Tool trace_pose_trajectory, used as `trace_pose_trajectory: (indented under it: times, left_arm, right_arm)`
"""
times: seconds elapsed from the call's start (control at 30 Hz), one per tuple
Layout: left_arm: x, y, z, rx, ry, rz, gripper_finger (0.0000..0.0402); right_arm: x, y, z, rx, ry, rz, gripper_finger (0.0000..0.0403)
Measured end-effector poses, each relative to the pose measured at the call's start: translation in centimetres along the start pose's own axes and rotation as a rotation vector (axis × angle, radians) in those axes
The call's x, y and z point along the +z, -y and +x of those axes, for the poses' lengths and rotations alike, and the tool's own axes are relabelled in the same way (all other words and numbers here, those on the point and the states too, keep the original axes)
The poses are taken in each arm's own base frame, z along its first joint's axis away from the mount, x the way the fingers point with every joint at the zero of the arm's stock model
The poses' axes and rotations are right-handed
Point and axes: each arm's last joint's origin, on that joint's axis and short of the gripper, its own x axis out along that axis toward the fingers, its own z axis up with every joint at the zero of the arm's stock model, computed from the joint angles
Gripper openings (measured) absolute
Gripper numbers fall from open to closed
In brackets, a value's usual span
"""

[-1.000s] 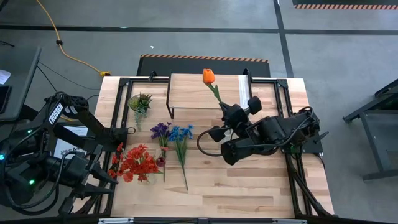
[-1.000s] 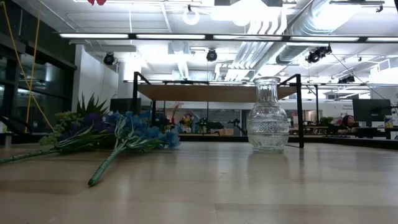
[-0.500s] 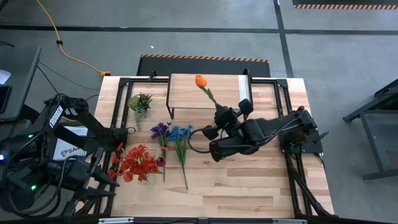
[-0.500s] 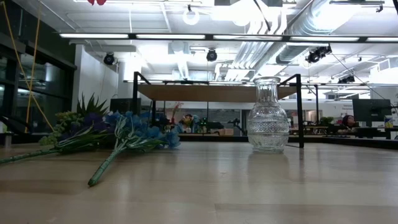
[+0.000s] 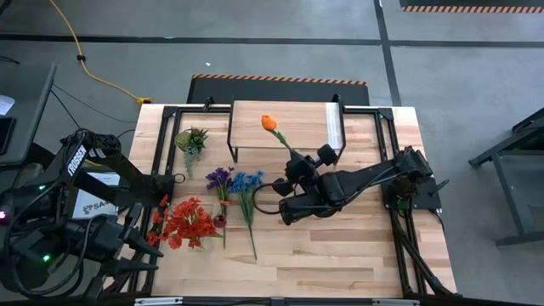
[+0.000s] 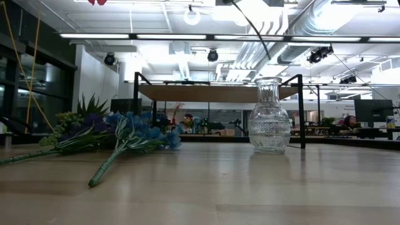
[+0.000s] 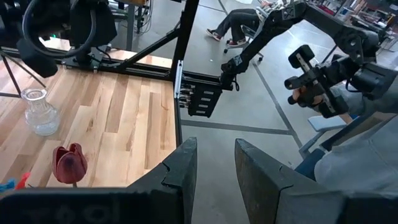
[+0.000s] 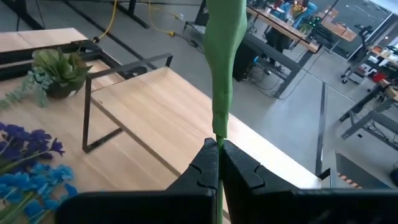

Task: Pick and place flowers into a vace then onto a shelf
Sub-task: Put the orange flower into the right transparent vase

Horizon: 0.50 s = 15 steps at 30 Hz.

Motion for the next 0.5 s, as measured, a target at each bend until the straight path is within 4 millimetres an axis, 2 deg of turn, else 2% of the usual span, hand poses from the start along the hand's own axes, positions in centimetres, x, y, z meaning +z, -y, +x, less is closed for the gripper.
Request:
trace_pose_trajectory:
  times: [0.5]
  left_arm:
    - [0.0, 0.0, 0.0, 0.001, 0.007, -0.005, 0.0143]
  right_arm:
    - [-2.5, -1.4, 1.0, -0.026, 0.023, -0.030, 0.0000]
